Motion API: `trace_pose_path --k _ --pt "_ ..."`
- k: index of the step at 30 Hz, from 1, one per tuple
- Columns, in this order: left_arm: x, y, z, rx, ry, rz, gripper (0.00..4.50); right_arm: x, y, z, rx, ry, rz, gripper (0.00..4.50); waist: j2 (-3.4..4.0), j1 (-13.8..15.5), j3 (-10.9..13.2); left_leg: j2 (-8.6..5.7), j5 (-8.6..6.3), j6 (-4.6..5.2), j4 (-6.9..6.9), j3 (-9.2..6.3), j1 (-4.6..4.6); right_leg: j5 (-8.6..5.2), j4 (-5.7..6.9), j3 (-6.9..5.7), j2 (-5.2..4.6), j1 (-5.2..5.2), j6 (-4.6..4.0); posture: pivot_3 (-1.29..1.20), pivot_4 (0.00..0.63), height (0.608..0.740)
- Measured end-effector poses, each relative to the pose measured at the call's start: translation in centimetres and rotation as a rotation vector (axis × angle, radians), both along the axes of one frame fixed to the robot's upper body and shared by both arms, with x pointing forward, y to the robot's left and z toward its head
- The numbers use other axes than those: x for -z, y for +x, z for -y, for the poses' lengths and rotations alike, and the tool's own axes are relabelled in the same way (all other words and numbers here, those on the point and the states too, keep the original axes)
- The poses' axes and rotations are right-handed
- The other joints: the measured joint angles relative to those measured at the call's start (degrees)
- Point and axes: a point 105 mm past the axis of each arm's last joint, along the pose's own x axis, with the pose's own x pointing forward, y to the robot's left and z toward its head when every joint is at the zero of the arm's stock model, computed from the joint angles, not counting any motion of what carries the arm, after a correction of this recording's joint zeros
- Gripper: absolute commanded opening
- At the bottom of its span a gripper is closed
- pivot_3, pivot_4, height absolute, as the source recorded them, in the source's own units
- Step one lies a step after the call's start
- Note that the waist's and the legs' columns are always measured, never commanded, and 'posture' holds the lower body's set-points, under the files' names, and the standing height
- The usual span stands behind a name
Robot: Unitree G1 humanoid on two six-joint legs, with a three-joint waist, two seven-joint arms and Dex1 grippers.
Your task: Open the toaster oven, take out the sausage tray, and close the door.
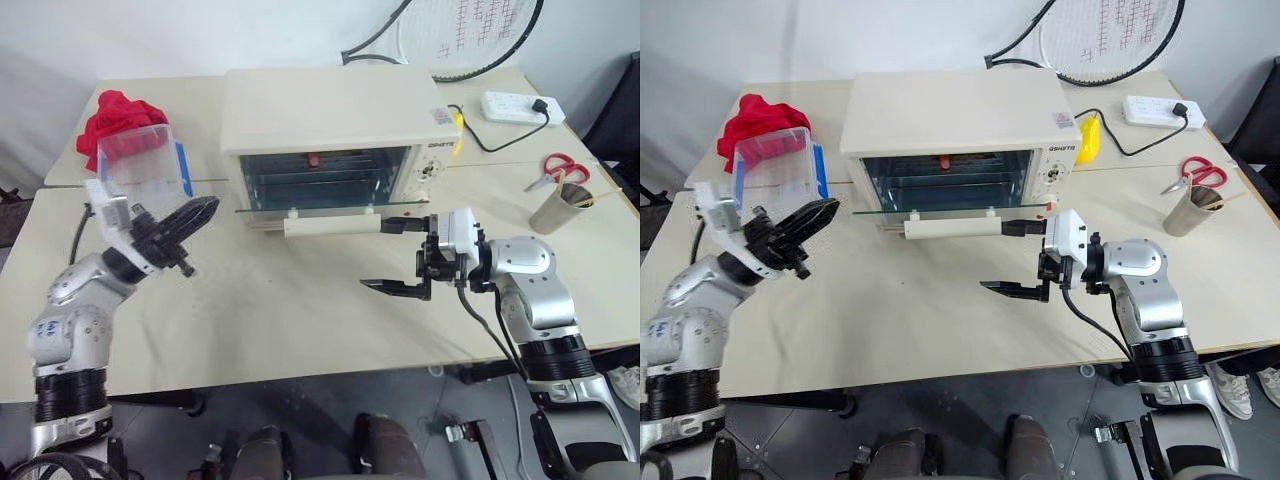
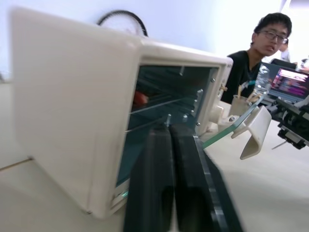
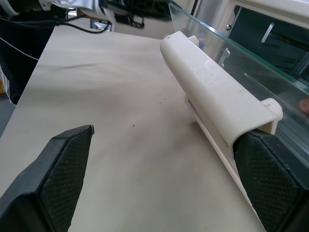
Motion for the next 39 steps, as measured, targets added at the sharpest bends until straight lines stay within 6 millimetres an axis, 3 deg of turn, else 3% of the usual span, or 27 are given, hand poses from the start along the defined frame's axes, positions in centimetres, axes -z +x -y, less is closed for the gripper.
trace_pose_path --k 2,6,15,20,24,26,32,37,39 --pt "0.0 0.5 0.6 0.016 0.006 0.011 0.05 0.1 0.0 0.1 0.002 -0.004 0.005 4.50 0.00 0.0 0.0 0.00 0.00 0.00 0.00 0.00 0.01 0.00 0.00 0.00 0.00 0.00 0.00 0.00 0.150 0.740" --pt "0.1 2.1 3.8 0.095 0.011 0.026 0.05 0.6 -0.1 0.4 0.021 -0.013 0.002 4.50 -0.02 0.4 0.0 -0.02 0.00 0.00 0.11 0.00 0.00 0.02 -0.01 -0.04 -0.01 0.08 0.04 0.00 0.150 0.740" --pt "2.0 1.9 5.2 0.195 0.101 0.017 0.05 2.6 -0.9 1.4 0.130 -0.004 -0.033 4.50 -0.02 0.2 0.0 -0.01 0.00 0.00 0.08 0.00 0.02 0.02 0.00 -0.07 -0.01 0.07 0.04 0.00 0.150 0.740" --pt "3.4 1.6 5.8 0.242 0.144 -0.002 0.05 4.2 -2.4 5.5 0.351 -0.002 -0.067 4.50 -0.02 1.7 0.0 -0.03 -0.02 0.03 0.09 -0.01 0.00 0.02 -0.04 -0.06 -0.03 0.08 0.05 0.00 0.150 0.740" --pt "6.4 0.9 6.1 0.266 0.189 -0.072 0.05 5.6 -4.9 9.7 0.548 -0.028 -0.099 4.50 -0.04 2.1 0.0 -0.03 -0.02 0.03 0.12 0.02 0.03 0.03 -0.06 -0.05 -0.02 0.11 0.05 0.00 0.150 0.740" --pt "7.5 0.8 6.1 0.264 0.211 -0.101 0.05 5.5 -5.4 10.5 0.600 -0.026 -0.097 4.50 -0.04 1.8 0.0 -0.03 -0.01 0.05 0.17 0.07 0.10 0.04 -0.01 0.04 -0.02 0.14 0.08 0.00 0.150 0.740" --pt "8.6 0.6 6.4 0.252 0.278 -0.075 0.05 1.5 -4.4 9.5 0.624 0.049 0.022 4.50 -0.03 1.4 0.0 0.00 -0.01 0.05 0.15 0.09 0.20 0.04 0.05 0.13 -0.02 0.13 0.07 0.00 0.150 0.740" --pt "8.9 0.5 6.6 0.231 0.302 -0.040 0.05 -1.9 -3.0 5.6 0.535 0.079 0.113 4.50 -0.04 1.6 0.0 0.00 -0.01 0.06 0.15 0.03 0.12 0.04 0.03 0.04 -0.03 0.12 0.07 0.00 0.150 0.740" --pt "9.0 0.4 6.4 0.217 0.291 -0.038 0.43 -2.0 -2.5 4.2 0.509 0.062 0.114 4.50 -0.05 1.7 0.0 -0.01 -0.02 0.07 0.16 0.02 0.08 0.04 0.01 0.01 -0.05 0.12 0.07 0.00 0.150 0.740"
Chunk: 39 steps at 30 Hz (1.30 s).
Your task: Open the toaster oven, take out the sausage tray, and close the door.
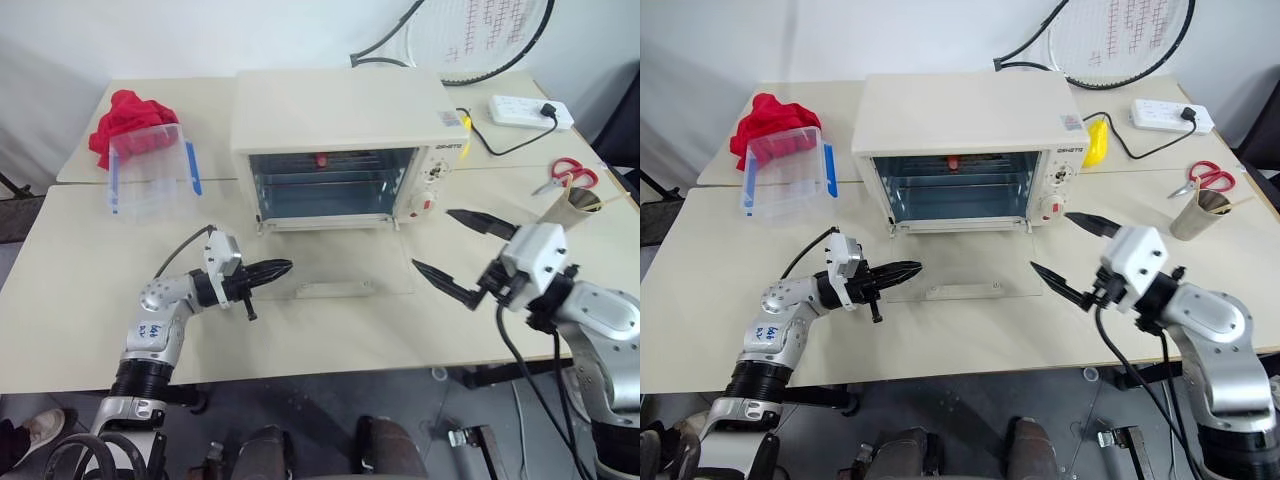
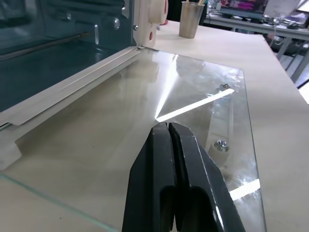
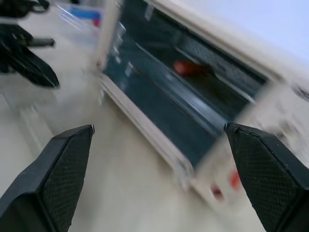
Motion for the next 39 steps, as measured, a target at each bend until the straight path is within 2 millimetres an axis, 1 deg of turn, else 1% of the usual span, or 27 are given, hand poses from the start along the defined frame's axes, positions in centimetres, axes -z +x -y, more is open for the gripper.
trace_pose_path --k 1,2,3,4,5,6,7,8,9,11,12,14,16,18,20,22,24,25,27,30,32,34,36,37,39 --pt "-0.1 -0.2 -0.6 -0.022 -0.019 0.003 0.62 0.0 0.7 -0.9 -0.006 -0.017 0.011 4.50 -0.04 -0.1 0.0 0.00 0.00 0.00 0.00 0.01 0.03 0.00 0.00 0.01 0.00 0.01 0.00 0.00 0.150 0.740" --pt "-0.1 -0.7 -1.4 -0.057 -0.071 -0.008 0.91 -0.5 2.1 -2.5 0.006 -0.033 0.058 4.50 -0.07 -1.1 0.0 0.03 -0.01 0.01 0.00 0.08 0.06 0.00 0.04 0.15 0.00 -0.07 0.00 0.00 0.150 0.740" --pt "-0.1 -0.9 -1.4 -0.058 -0.089 -0.013 1.18 -0.6 2.6 -2.9 0.014 -0.038 0.070 4.50 -0.07 -1.3 0.0 0.03 -0.01 0.01 0.00 0.07 0.02 0.00 0.06 0.14 0.00 -0.08 0.00 0.00 0.150 0.740" --pt "-0.1 -1.4 -1.7 -0.072 -0.115 -0.021 1.44 -0.7 3.3 -3.8 0.022 -0.058 0.091 4.50 -0.06 -1.6 0.0 0.03 -0.01 0.01 0.00 0.06 0.02 0.00 0.07 0.08 -0.01 -0.08 0.00 0.00 0.150 0.740" --pt "-0.4 -2.0 -2.3 -0.093 -0.148 -0.022 1.69 -0.5 4.6 -5.1 0.052 -0.082 0.113 4.50 -0.09 -2.1 0.0 0.11 -0.01 0.01 -0.04 0.04 0.01 -0.02 0.10 0.10 0.03 -0.14 -0.04 0.00 0.150 0.740" --pt "-0.8 -2.2 -2.4 -0.096 -0.158 -0.018 2.02 -0.3 5.3 -5.6 0.077 -0.095 0.119 4.50 -0.09 -2.0 0.0 0.10 0.00 0.00 -0.08 0.03 0.00 -0.04 0.12 0.07 0.03 -0.17 -0.06 0.00 0.150 0.740" --pt "-1.3 -2.6 -3.0 -0.114 -0.161 -0.006 2.36 0.2 5.9 -6.3 0.090 -0.114 0.126 4.50 -0.09 -1.9 0.0 0.11 0.00 -0.01 -0.09 -0.01 -0.04 -0.04 0.13 -0.04 0.03 -0.16 -0.08 0.00 0.150 0.740" --pt "-1.8 -2.9 -3.8 -0.146 -0.166 0.006 2.59 0.4 6.6 -7.2 0.098 -0.132 0.145 4.50 -0.09 -2.0 0.0 0.12 -0.01 -0.02 -0.09 0.02 -0.03 -0.04 0.12 -0.06 0.02 -0.17 -0.08 0.00 0.150 0.740" --pt "-2.2 -3.3 -4.6 -0.184 -0.174 0.019 2.92 0.7 7.4 -8.1 0.109 -0.158 0.171 4.50 -0.08 -2.1 0.0 0.08 -0.01 -0.03 -0.12 0.02 -0.03 -0.04 0.10 -0.04 -0.02 -0.18 -0.08 0.00 0.150 0.740" --pt "-3.0 -3.7 -5.4 -0.230 -0.186 0.043 3.53 1.1 8.4 -9.2 0.125 -0.216 0.218 4.50 -0.08 -1.9 0.0 0.04 -0.01 -0.02 -0.07 -0.01 -0.08 -0.04 0.10 -0.09 -0.07 -0.16 -0.07 0.00 0.150 0.740" --pt "-3.2 -4.0 -5.9 -0.257 -0.196 0.051 3.81 1.0 9.2 -9.7 0.145 -0.248 0.254 4.50 -0.08 -2.0 0.0 0.03 -0.02 -0.01 -0.06 0.01 -0.09 -0.04 0.10 -0.07 -0.10 -0.15 -0.07 0.00 0.150 0.740" --pt "-3.3 -4.6 -6.4 -0.295 -0.205 0.059 4.41 0.3 10.9 -9.8 0.218 -0.294 0.330 4.50 -0.08 -2.0 0.0 0.02 -0.02 -0.01 -0.03 0.01 -0.08 -0.03 0.10 -0.05 -0.13 -0.15 -0.06 0.00 0.150 0.740" --pt "-3.4 -5.0 -6.9 -0.335 -0.229 0.066 4.46 -0.7 12.4 -9.6 0.289 -0.343 0.411 4.50 -0.08 -2.0 0.0 0.04 -0.02 -0.01 -0.04 0.00 -0.08 -0.03 0.11 -0.07 -0.12 -0.14 -0.06 0.00 0.150 0.740" --pt "-3.4 -5.2 -7.0 -0.347 -0.240 0.065 4.46 -1.1 13.1 -9.6 0.315 -0.359 0.448 4.50 -0.08 -2.1 0.0 0.07 -0.02 -0.02 -0.05 0.01 -0.08 -0.04 0.10 -0.10 -0.08 -0.15 -0.06 0.00 0.150 0.740" --pt "-3.3 -5.7 -6.8 -0.344 -0.235 0.066 4.46 -0.9 13.6 -9.9 0.329 -0.386 0.467 4.50 -0.08 -2.5 0.0 0.07 -0.02 -0.02 -0.12 0.03 -0.06 -0.04 0.10 -0.09 -0.08 -0.16 -0.07 0.00 0.150 0.740" --pt "-3.2 -5.9 -6.9 -0.347 -0.233 0.062 4.46 -0.2 14.0 -10.1 0.328 -0.414 0.471 4.50 -0.08 -2.7 0.0 0.08 -0.02 -0.02 -0.12 0.02 -0.07 -0.04 0.10 -0.11 -0.05 -0.16 -0.08 0.00 0.150 0.740" --pt "-3.1 -6.0 -6.9 -0.347 -0.232 0.059 4.46 0.0 14.3 -10.4 0.336 -0.425 0.479 4.50 -0.08 -3.2 0.0 0.08 -0.02 -0.02 -0.12 0.03 -0.08 -0.04 0.10 -0.11 -0.05 -0.16 -0.08 0.00 0.150 0.740" --pt "-3.2 -6.1 -7.0 -0.348 -0.233 0.062 4.46 -0.1 14.5 -10.5 0.341 -0.435 0.486 4.50 -0.08 -3.4 0.0 0.08 -0.02 -0.02 -0.12 0.03 -0.08 -0.04 0.10 -0.10 -0.05 -0.16 -0.08 0.00 0.150 0.740" --pt "-3.4 -6.1 -7.0 -0.351 -0.236 0.070 4.46 -0.9 15.0 -11.0 0.351 -0.436 0.505 4.50 -0.07 -3.7 0.0 0.10 -0.02 -0.02 -0.13 0.03 -0.07 -0.04 0.10 -0.09 -0.03 -0.16 -0.08 0.00 0.150 0.740" --pt "-3.9 -5.9 -6.8 -0.343 -0.243 0.086 4.50 -1.7 15.2 -11.9 0.352 -0.422 0.530 4.01 -0.07 -3.8 0.0 0.13 -0.01 -0.02 -0.13 0.02 -0.07 -0.05 0.10 -0.10 -0.01 -0.16 -0.08 0.00 0.150 0.740" --pt "-4.3 -5.7 -6.6 -0.335 -0.247 0.098 4.50 -1.6 15.4 -12.2 0.351 -0.430 0.530 3.32 -0.07 -3.7 0.0 0.11 -0.01 -0.02 -0.13 0.02 -0.07 -0.05 0.10 -0.09 -0.02 -0.16 -0.08 0.00 0.150 0.740" --pt "-4.4 -5.6 -6.3 -0.326 -0.251 0.093 4.50 -1.0 15.7 -12.1 0.353 -0.449 0.518 2.71 -0.07 -3.6 0.0 0.09 -0.01 -0.02 -0.13 0.00 -0.09 -0.05 0.10 -0.09 -0.04 -0.16 -0.08 0.00 0.150 0.740" --pt "-4.6 -5.3 -6.0 -0.317 -0.253 0.091 4.50 -0.6 15.8 -12.0 0.355 -0.459 0.510 2.00 -0.07 -3.6 0.0 0.09 -0.01 -0.02 -0.13 0.00 -0.09 -0.05 0.10 -0.09 -0.04 -0.16 -0.08 0.00 0.150 0.740" --pt "-4.9 -5.2 -5.9 -0.314 -0.256 0.099 4.50 -0.6 15.8 -12.0 0.351 -0.459 0.511 1.75 -0.07 -3.6 0.0 0.10 -0.01 -0.02 -0.13 0.01 -0.09 -0.05 0.10 -0.10 -0.03 -0.16 -0.08 0.00 0.150 0.740" --pt "-5.6 -4.8 -5.7 -0.305 -0.263 0.117 4.50 -0.8 15.7 -12.1 0.345 -0.457 0.521 1.11 -0.07 -3.8 0.0 0.11 -0.01 -0.02 -0.14 0.01 -0.09 -0.05 0.10 -0.10 -0.02 -0.16 -0.08 0.00 0.150 0.740"
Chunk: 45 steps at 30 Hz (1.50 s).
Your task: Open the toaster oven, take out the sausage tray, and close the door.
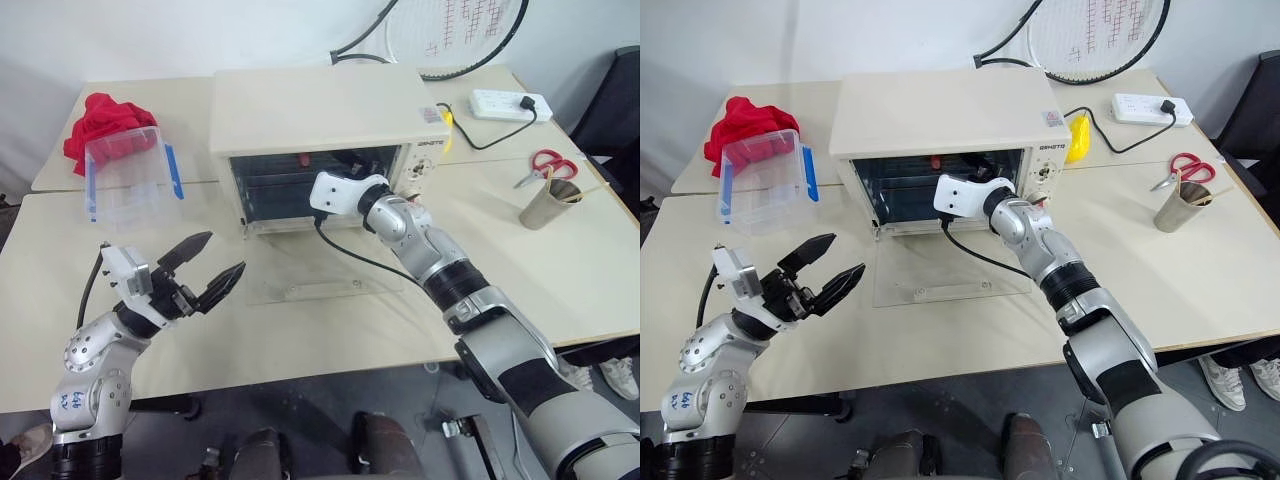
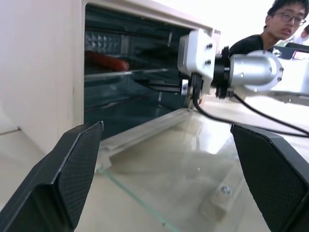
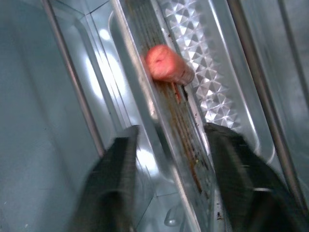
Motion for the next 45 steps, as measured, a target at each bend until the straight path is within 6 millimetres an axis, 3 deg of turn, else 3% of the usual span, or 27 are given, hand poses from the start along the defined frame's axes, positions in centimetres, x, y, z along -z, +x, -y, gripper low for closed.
trace_pose_path --k 2,4,14,24,40,45 --pt "-0.3 0.1 0.2 0.009 0.000 0.009 4.50 0.0 -0.1 -0.2 -0.011 -0.023 0.002 0.44 0.00 -0.2 0.0 0.00 0.00 0.00 -0.02 0.00 0.01 0.00 0.00 0.00 0.00 0.00 0.00 0.00 0.150 0.740" --pt "-0.3 0.3 0.5 0.034 0.002 0.006 4.50 0.1 -0.1 -0.2 -0.016 -0.065 0.011 0.18 0.00 -0.3 0.0 -0.01 0.00 0.00 -0.03 -0.04 0.00 0.00 0.00 -0.04 0.00 0.00 0.00 0.00 0.150 0.740" --pt "-3.4 4.3 2.0 0.136 -0.029 0.063 4.50 -0.2 -0.4 -0.2 -0.044 -0.100 0.018 0.18 -0.01 -0.5 0.0 -0.02 0.01 -0.01 -0.16 -0.09 -0.04 0.00 -0.02 -0.20 0.02 -0.02 0.00 0.00 0.150 0.740" --pt "-5.3 5.7 1.7 0.150 -0.028 0.081 4.50 -0.4 -1.0 -0.1 -0.085 -0.146 0.011 0.18 -0.02 -1.0 0.0 -0.04 0.01 -0.02 -0.19 -0.41 -0.17 0.00 -0.02 -0.49 0.01 -0.01 0.01 0.00 0.150 0.740" --pt "-5.1 6.4 1.9 0.189 -0.047 0.025 4.50 1.7 -7.0 0.9 -0.174 -0.155 -0.049 0.18 -0.02 -0.7 0.0 -0.04 0.01 -0.02 0.01 -0.51 -0.17 0.00 -0.02 -0.48 0.00 0.07 0.01 0.00 0.150 0.740" --pt "-4.7 6.4 1.8 0.220 -0.027 0.009 4.50 2.9 -9.7 2.2 -0.182 -0.156 -0.070 0.18 -0.02 0.4 0.0 -0.05 0.01 -0.03 -0.03 -0.45 -0.17 0.00 -0.02 -0.53 0.01 0.06 0.01 0.00 0.150 0.740"
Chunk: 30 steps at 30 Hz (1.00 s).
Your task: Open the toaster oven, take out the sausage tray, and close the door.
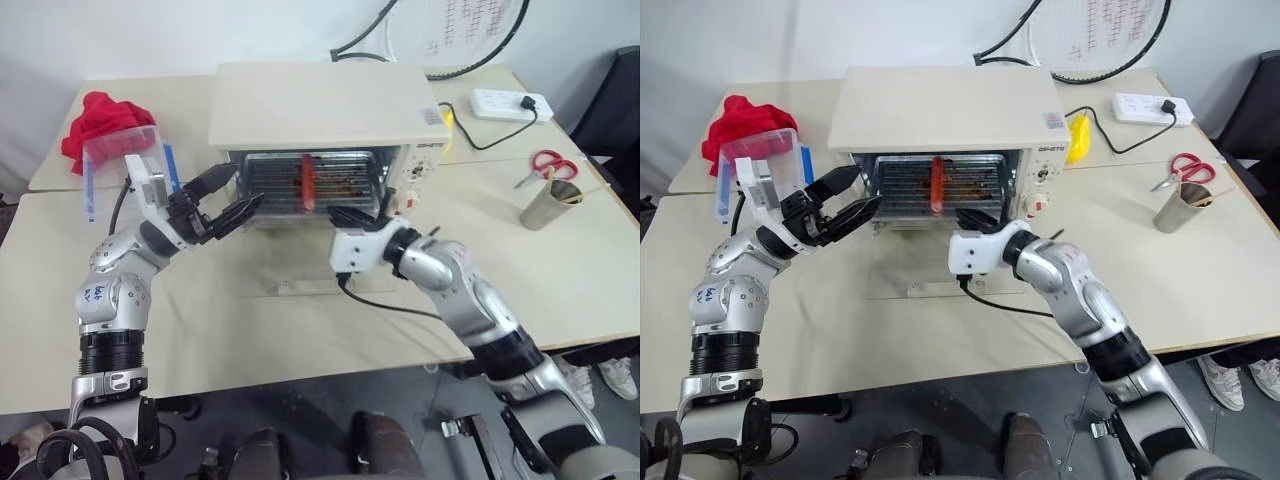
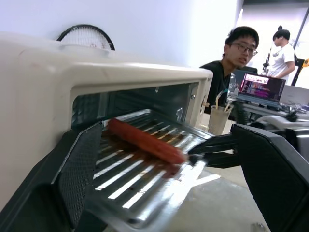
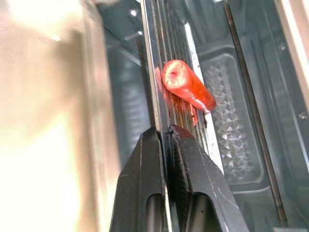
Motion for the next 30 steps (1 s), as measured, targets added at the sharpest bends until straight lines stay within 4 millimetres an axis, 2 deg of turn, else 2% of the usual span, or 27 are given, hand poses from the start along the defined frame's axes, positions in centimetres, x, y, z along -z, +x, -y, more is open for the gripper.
trace_pose_path --k 8,18,23,26,30 --pt "0.6 0.5 -0.6 0.004 0.011 -0.033 4.50 1.1 -3.3 1.5 -0.009 -0.023 -0.014 0.18 -0.02 1.6 0.0 -0.01 0.00 0.00 0.15 0.15 0.01 0.00 -0.11 0.08 -0.01 0.06 0.00 0.00 0.150 0.740" --pt "1.3 0.3 -1.1 0.010 0.001 -0.122 4.50 1.7 -5.0 2.7 -0.007 -0.055 -0.016 0.18 -0.03 1.6 0.0 -0.01 0.00 0.00 0.14 0.20 0.04 0.00 -0.11 0.12 0.00 0.06 0.00 0.00 0.150 0.740" --pt "3.1 -2.1 -2.8 0.033 -0.073 -0.488 4.50 2.5 -5.9 3.3 -0.018 -0.091 -0.023 0.18 -0.06 1.5 0.0 0.02 0.00 0.00 0.08 -0.16 0.14 -0.01 -0.09 0.27 0.00 0.05 0.01 0.00 0.150 0.740" --pt "3.6 -3.0 -1.7 0.085 -0.104 -0.670 4.50 2.0 -5.9 3.3 -0.029 -0.091 0.002 0.18 -0.08 1.9 0.0 -0.02 0.00 0.00 0.21 -0.34 0.18 -0.01 -0.06 0.27 -0.05 0.21 0.01 0.00 0.150 0.740" --pt "4.3 -3.6 -0.9 0.118 -0.141 -0.824 4.50 1.8 -6.2 3.2 -0.054 -0.101 0.022 0.18 -0.09 2.0 0.0 -0.03 0.00 0.00 0.20 -0.37 0.20 -0.01 -0.05 0.26 -0.05 0.23 0.01 0.00 0.150 0.740"
